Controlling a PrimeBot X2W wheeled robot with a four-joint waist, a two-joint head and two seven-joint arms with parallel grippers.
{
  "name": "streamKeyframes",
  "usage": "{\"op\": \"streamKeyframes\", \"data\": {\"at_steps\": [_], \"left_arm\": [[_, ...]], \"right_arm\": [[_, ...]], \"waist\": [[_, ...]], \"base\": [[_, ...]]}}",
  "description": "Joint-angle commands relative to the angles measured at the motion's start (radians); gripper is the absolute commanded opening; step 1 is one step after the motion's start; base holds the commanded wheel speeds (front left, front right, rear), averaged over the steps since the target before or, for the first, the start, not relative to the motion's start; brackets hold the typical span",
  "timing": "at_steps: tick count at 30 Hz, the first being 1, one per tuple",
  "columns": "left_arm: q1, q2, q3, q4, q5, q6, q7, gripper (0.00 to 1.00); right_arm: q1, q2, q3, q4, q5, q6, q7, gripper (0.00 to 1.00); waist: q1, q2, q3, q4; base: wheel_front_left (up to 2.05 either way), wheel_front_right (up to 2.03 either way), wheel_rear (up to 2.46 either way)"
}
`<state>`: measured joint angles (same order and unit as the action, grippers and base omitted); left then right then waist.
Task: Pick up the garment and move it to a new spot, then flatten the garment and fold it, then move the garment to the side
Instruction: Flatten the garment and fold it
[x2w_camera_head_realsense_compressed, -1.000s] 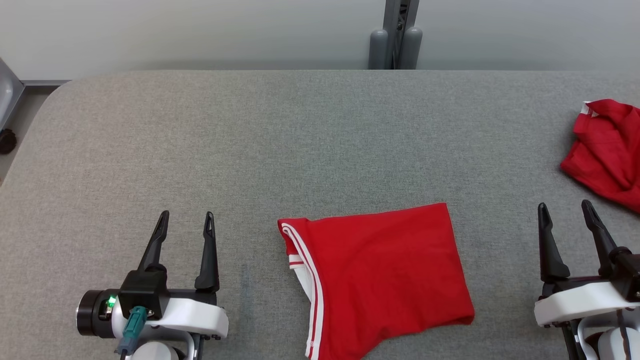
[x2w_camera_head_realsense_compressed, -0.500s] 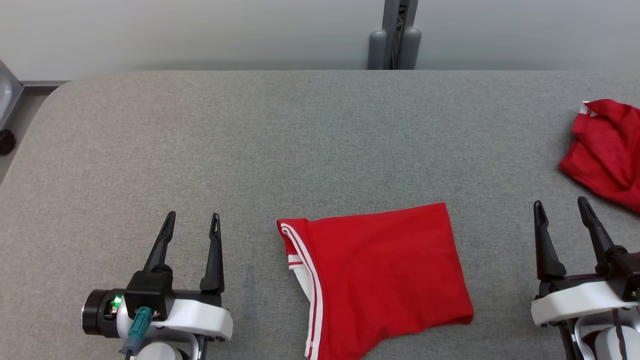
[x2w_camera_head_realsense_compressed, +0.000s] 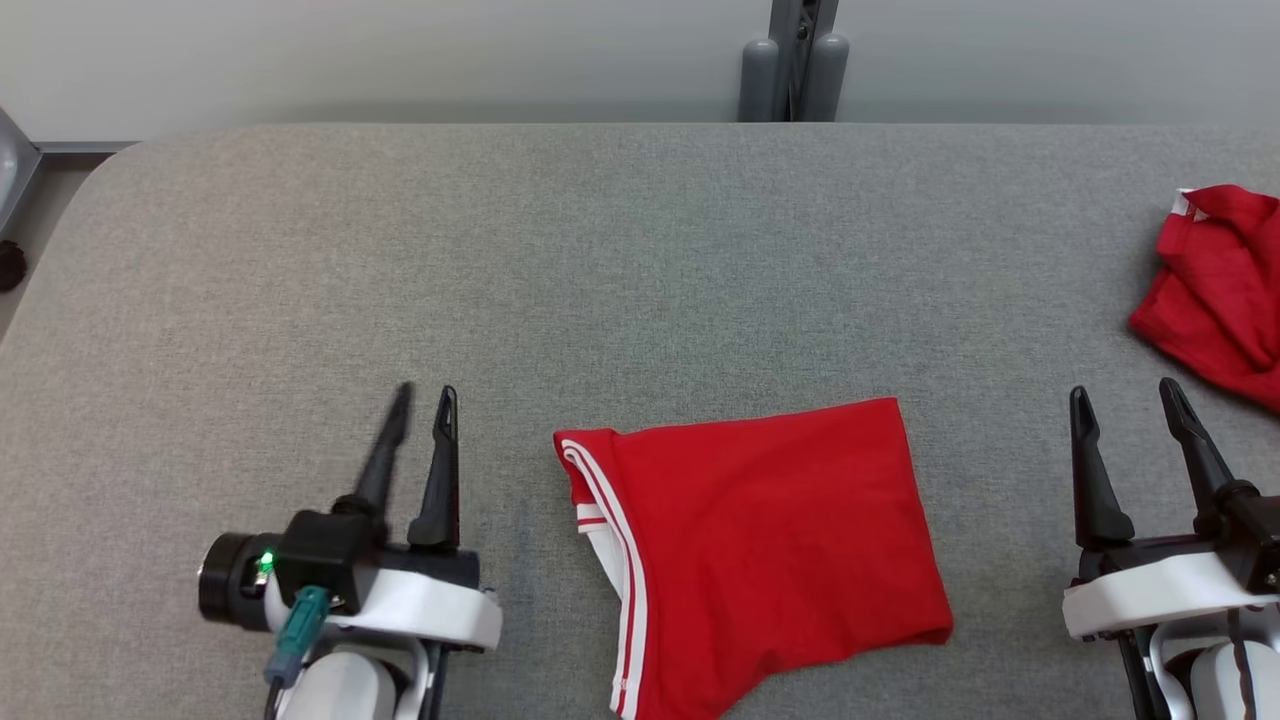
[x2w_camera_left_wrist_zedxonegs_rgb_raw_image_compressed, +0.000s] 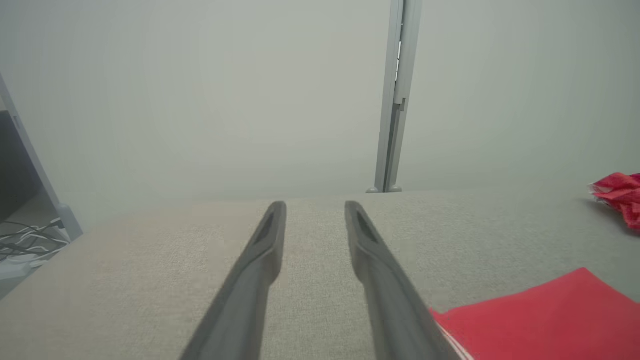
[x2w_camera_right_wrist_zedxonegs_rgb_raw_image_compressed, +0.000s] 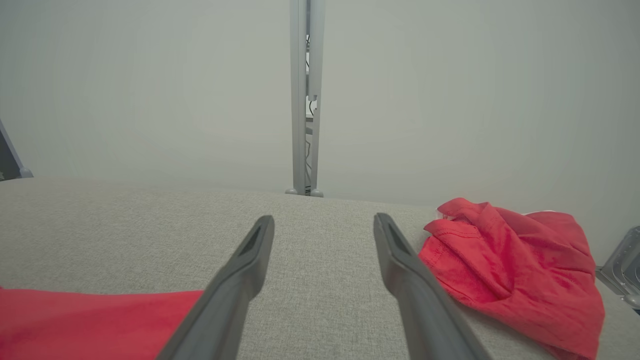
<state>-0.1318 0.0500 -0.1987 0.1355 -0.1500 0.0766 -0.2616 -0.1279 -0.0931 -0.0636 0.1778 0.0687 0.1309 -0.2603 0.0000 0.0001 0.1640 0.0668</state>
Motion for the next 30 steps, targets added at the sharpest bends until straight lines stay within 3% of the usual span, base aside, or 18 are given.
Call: {"op": "streamKeyframes", "data": {"at_steps": [1, 8, 16, 26, 30], "left_arm": [[-0.026, 0.002, -0.018, -0.017, -0.002, -0.005, -0.004, 0.00], [-0.058, 0.003, -0.197, -0.048, -0.047, 0.000, -0.004, 0.00], [-0.105, 0.004, -0.404, 0.108, -0.100, -0.011, -0.004, 0.00], [-0.160, 0.003, -0.423, 0.364, -0.191, 0.031, -0.004, 0.00], [-0.174, 0.004, -0.397, 0.400, -0.210, 0.042, -0.004, 0.00]], "right_arm": [[-0.011, -0.001, -0.004, 0.001, -0.003, 0.000, -0.007, 1.00], [-0.026, 0.001, -0.010, 0.005, -0.002, 0.000, -0.006, 1.00], [-0.049, 0.001, -0.005, 0.012, -0.002, 0.000, -0.006, 1.00], [-0.064, -0.003, -0.009, 0.016, 0.002, 0.000, -0.006, 1.00], [-0.063, -0.003, -0.016, 0.018, 0.003, 0.000, -0.006, 1.00]], "waist": [[0.0000, -0.0001, 0.003, -0.003], [0.0000, -0.0001, 0.023, -0.018], [0.0000, -0.0001, 0.049, -0.040], [0.0000, -0.0001, 0.063, -0.050], [0.0000, -0.0001, 0.066, -0.043]], "base": [[0.00, 0.00, 0.00], [0.00, 0.00, 0.00], [0.00, 0.00, 0.00], [0.00, 0.00, 0.00], [0.00, 0.00, 0.00]]}}
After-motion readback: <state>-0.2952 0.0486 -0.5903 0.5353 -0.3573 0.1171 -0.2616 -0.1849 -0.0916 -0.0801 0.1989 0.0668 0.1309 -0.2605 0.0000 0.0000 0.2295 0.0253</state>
